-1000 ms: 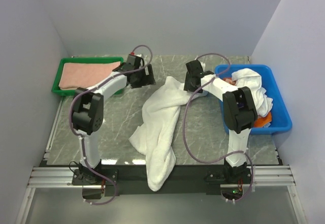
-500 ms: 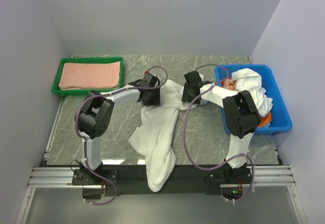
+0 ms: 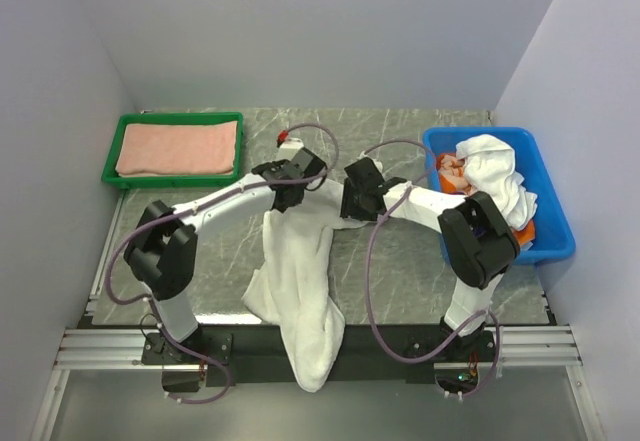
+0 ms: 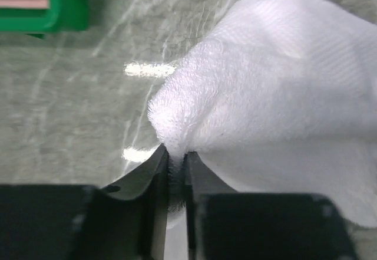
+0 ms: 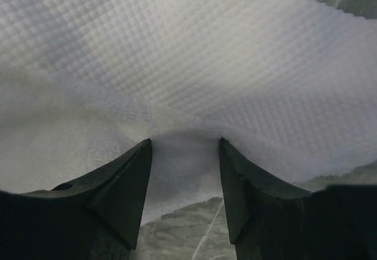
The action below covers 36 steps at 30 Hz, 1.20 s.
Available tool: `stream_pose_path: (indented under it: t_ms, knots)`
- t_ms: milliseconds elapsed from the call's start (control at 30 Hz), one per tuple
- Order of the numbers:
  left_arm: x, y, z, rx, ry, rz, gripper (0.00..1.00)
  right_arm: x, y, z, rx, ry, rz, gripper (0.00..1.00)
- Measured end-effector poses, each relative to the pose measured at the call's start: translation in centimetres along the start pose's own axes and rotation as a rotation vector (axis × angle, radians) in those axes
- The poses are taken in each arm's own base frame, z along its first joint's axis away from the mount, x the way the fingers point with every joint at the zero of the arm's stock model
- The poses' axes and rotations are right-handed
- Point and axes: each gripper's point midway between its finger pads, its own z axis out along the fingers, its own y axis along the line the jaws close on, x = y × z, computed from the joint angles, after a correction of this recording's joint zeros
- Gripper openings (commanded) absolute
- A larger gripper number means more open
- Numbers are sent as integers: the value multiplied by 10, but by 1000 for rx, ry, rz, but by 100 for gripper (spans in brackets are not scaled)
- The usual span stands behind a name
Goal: Fold and stack the towels
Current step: Flatten out the crumpled towel
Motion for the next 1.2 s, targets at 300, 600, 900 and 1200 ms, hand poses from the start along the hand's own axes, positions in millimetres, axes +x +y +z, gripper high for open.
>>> stream_pose_path:
  t_ms: [300,600,900,1200]
  knots:
    - [34,9,-64,58,-44,71,82,-25,3,-43,-59,-120,-33,64]
    - [-17,40,-73,243,-99,-217,82,-47,-36,-49,37,-165,-3,61]
    - [-33,25,25,285,117,-295,90,-55,-60,-18,169,-126,48,63]
    - [-55,18,70,293,150,-321,89,-59,-76,2,286,-118,95,64]
